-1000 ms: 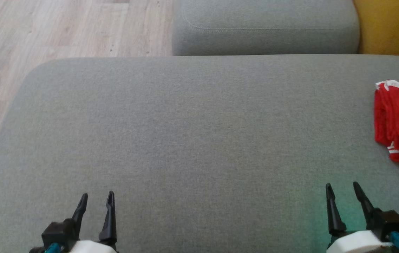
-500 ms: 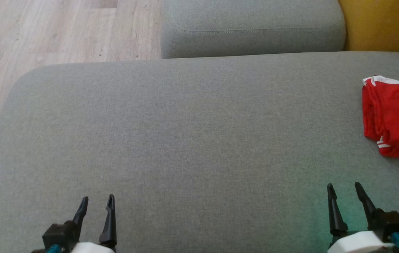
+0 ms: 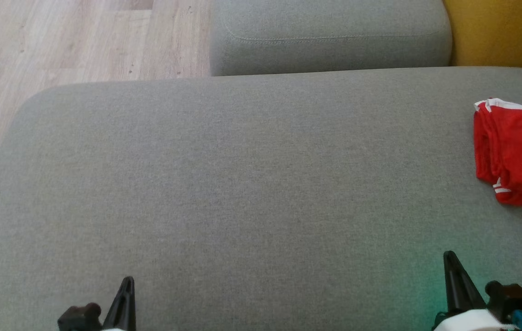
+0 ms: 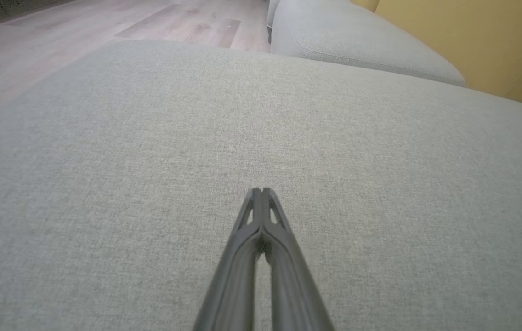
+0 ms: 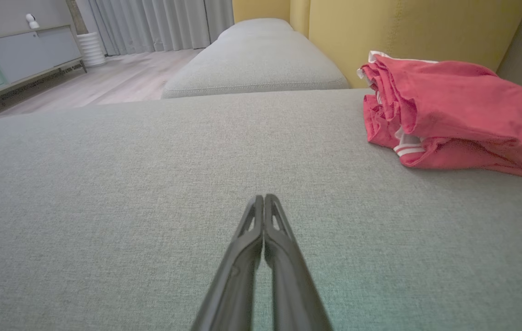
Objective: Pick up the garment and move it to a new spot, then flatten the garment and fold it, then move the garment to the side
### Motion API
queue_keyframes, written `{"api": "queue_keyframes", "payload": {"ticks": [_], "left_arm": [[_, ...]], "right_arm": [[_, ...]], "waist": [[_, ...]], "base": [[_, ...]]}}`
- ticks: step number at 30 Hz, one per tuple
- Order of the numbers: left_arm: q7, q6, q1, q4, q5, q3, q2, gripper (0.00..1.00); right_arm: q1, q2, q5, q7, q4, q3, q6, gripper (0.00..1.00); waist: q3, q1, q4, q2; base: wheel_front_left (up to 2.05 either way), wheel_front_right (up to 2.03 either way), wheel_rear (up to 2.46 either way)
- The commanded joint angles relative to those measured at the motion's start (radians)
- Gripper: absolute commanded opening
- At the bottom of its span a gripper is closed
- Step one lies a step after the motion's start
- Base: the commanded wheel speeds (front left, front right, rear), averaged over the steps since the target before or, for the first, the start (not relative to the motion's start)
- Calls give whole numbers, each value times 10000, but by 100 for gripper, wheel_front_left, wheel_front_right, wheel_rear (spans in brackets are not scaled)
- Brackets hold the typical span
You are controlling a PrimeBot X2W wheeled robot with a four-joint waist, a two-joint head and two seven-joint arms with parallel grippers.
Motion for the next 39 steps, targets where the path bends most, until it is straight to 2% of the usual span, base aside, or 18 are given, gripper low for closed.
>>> {"api": "queue_keyframes", "payload": {"ticks": [1, 39], "left_arm": [[61, -45, -292, -293, -286, 99, 12, 0], [1135, -407, -1074, -450, -4549, 673, 16, 0]], "right_arm": [[-282, -6, 332, 92, -288, -66, 0, 0], [-869, -32, 5045, 1098, -593, -137, -3, 0]], "waist": [[1, 1, -7, 0], [56, 1, -158, 0]], "base": [[0, 0, 0], [0, 0, 0]]}}
